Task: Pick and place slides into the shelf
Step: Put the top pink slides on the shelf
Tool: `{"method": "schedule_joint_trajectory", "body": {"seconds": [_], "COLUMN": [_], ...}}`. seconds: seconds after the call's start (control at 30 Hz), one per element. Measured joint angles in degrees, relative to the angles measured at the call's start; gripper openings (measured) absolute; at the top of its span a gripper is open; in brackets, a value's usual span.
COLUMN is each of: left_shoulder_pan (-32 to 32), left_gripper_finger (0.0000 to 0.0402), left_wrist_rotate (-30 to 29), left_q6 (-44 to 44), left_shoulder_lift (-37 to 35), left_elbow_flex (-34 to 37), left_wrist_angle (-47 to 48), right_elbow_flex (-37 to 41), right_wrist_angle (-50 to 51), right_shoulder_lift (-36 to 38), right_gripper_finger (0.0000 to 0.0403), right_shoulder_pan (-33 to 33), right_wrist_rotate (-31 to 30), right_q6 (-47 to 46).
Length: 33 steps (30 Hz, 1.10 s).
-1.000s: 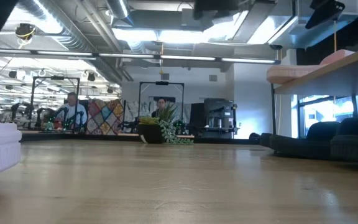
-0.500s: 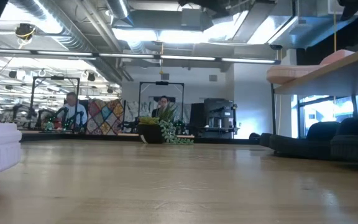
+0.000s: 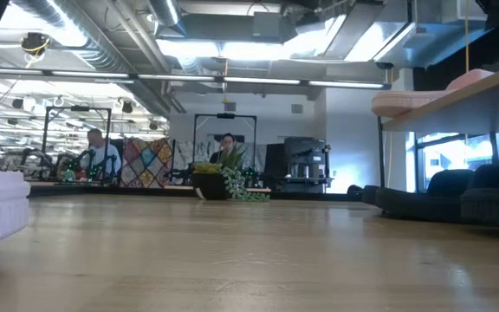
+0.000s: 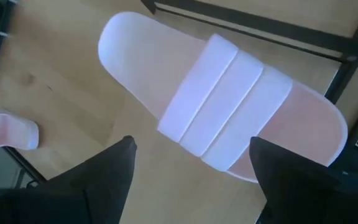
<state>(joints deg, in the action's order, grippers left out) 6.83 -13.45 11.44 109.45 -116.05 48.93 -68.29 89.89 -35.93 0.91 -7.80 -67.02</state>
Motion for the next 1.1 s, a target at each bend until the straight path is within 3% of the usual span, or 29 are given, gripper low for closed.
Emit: {"method": "schedule_joint_trajectory", "body": {"seconds": [0.5, 0.7, 0.83, 1.1], "left_shoulder_pan": [0.13, 0.11, 0.11, 0.11], "left_gripper_finger": [0.0257, 0.0257, 0.0257, 0.0257], "left_wrist_rotate": [0.22, 0.24, 0.24, 0.24], "left_q6": [-0.01, 0.13, 0.18, 0.18], "left_shoulder_lift": [0.04, 0.04, 0.04, 0.04], "left_elbow_flex": [0.02, 0.02, 0.02, 0.04], "left_wrist_angle": [-0.09, -0.11, -0.11, -0.11], "right_elbow_flex": [17.58, 22.2, 22.64, 22.69], "right_wrist_angle": [-5.3, -14.33, -15.47, -15.79], "right_shoulder_lift": [12.56, 14.39, 15.62, 16.07], "right_gripper_finger": [0.0314, 0.0309, 0.0286, 0.0205], "right_shoulder_pan": [0.01, 0.0, 0.02, 0.02], "right_wrist_rotate": [-0.15, -0.3, -0.19, -0.94], "right_q6": [-4.76, -3.19, -3.22, -3.13]}}
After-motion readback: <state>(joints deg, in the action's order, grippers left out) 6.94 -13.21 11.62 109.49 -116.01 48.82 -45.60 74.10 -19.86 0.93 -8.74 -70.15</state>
